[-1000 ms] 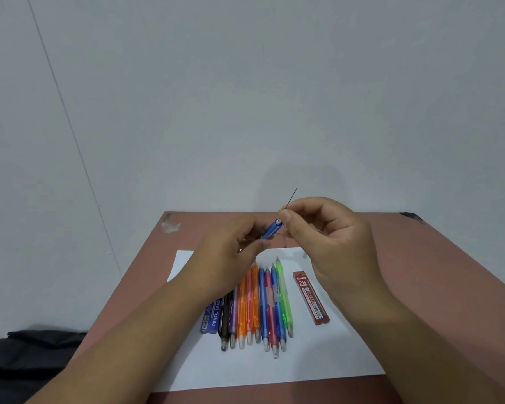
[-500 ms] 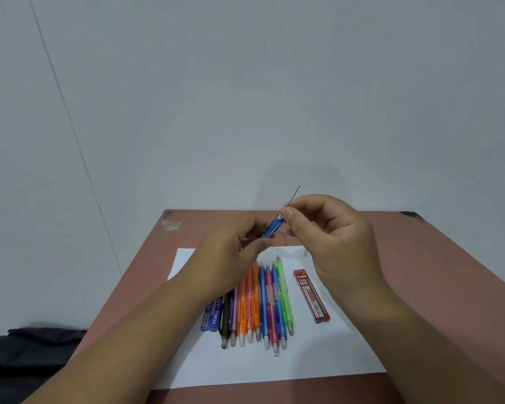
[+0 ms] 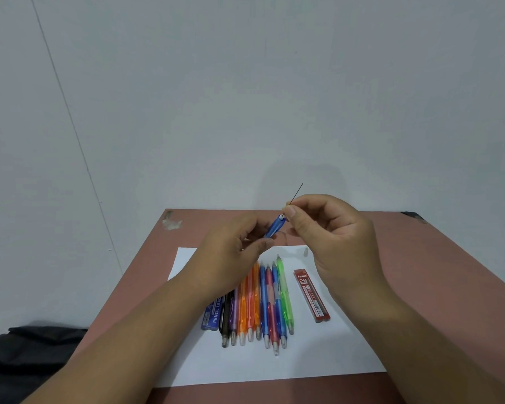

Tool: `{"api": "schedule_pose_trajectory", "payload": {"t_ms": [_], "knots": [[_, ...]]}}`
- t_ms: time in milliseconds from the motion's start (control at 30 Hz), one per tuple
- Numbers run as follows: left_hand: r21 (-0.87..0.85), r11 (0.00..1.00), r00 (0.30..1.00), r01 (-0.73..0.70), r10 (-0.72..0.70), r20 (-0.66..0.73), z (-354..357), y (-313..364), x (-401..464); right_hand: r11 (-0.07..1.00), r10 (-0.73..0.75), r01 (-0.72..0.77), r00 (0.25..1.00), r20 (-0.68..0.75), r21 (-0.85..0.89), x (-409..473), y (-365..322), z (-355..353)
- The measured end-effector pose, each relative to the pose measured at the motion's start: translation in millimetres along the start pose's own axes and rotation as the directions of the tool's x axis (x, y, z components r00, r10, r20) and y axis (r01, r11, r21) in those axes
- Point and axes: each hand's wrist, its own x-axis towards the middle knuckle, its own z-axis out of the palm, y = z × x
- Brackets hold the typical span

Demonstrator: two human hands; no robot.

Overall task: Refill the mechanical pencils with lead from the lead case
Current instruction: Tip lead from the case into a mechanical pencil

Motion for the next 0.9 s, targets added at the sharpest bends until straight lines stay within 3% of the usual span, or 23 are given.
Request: {"api": "schedule_pose_trajectory", "payload": {"t_ms": [900], "knots": [[-0.002, 1.000, 1.000, -0.013, 0.013, -0.015, -0.9, 0.4, 0.7, 0.986, -0.108, 0.112, 0.993, 0.037, -0.120, 3.5, 4.8, -0.7]]}}
